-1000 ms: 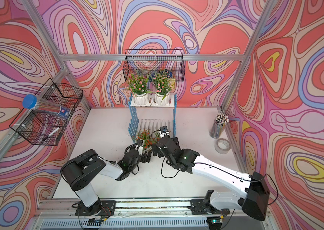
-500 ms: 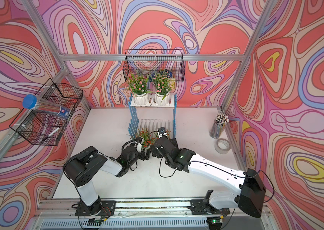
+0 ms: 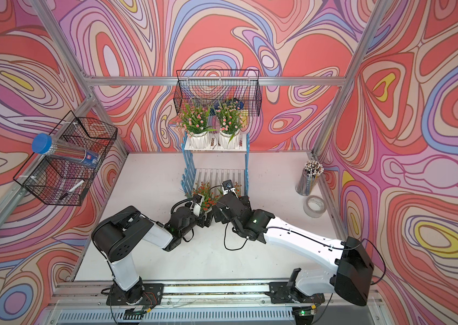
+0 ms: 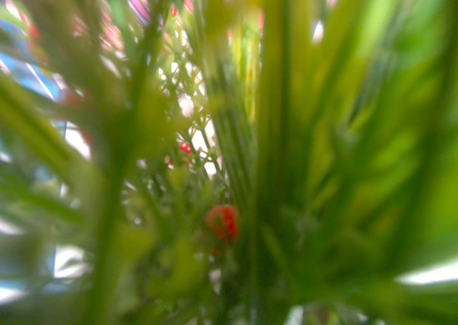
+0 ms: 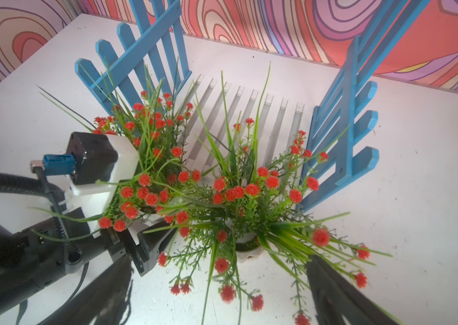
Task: Place the baby's breath potted plants on the rack by color
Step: Pick up the baby's breath potted plant from the center of the board, then place the baby's breath potted plant on the rack.
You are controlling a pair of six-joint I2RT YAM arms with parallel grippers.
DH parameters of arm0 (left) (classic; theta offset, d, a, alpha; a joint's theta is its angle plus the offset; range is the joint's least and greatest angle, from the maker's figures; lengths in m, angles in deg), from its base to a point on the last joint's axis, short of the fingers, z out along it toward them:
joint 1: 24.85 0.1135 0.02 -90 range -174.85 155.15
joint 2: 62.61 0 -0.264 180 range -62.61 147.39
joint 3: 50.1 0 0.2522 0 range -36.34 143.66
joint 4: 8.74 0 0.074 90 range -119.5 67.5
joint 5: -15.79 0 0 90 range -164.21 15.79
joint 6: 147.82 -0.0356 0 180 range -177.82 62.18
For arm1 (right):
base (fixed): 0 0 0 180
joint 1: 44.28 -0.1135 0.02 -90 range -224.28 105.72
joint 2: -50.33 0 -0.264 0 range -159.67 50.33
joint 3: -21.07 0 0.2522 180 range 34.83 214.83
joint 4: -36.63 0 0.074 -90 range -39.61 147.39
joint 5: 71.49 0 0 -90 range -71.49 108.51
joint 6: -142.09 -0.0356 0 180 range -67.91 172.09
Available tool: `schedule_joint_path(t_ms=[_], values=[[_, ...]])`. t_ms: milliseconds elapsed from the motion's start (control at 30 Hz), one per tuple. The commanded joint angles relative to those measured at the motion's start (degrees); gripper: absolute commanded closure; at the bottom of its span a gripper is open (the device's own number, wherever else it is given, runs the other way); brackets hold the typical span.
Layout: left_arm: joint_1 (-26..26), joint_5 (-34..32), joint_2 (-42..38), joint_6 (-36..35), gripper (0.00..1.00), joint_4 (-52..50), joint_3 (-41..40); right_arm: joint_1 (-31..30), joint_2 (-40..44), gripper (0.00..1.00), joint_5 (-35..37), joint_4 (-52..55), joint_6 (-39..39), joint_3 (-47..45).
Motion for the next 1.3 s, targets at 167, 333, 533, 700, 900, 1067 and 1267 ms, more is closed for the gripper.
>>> schedule_joint_path(t_ms=[167, 333, 533, 700, 900, 1067, 1267], values=[[0.1, -0.8, -6.5, 0.4, 0.33, 0.6, -2.2, -0.1, 0.6, 0.02, 0.7, -0.5, -0.3, -0.2], [-1.0, -2.7, -14.8, 4.1, 0.34, -10.3, -0.5, -0.1, 2.8, 0.02, 1.5, 0.6, -0.3, -0.8], [-1.4, -5.1, -19.7, 6.8, 0.34, -22.5, 6.5, -0.1, 6.2, 0.02, 2.6, 0.4, -0.7, -3.4], [-1.3, -8.4, -15.9, 6.1, 0.34, -26.2, 12.7, -0.1, 7.5, 0.02, 2.8, 2.4, -0.8, -3.0], [-1.0, -9.7, -9.7, 4.9, 0.33, -27.3, 19.8, -0.1, 11.2, 0.02, 3.2, 2.6, -1.3, -5.0], [0.0, -10.0, -4.6, 4.9, 0.32, -27.0, 25.0, -0.2, 12.3, 0.02, 3.5, 4.3, -0.6, -4.2], [1.5, -10.2, -0.7, 4.8, 0.32, -26.7, 28.9, -0.1, 13.1, 0.02, 3.6, 5.0, -1.1, -4.5]])
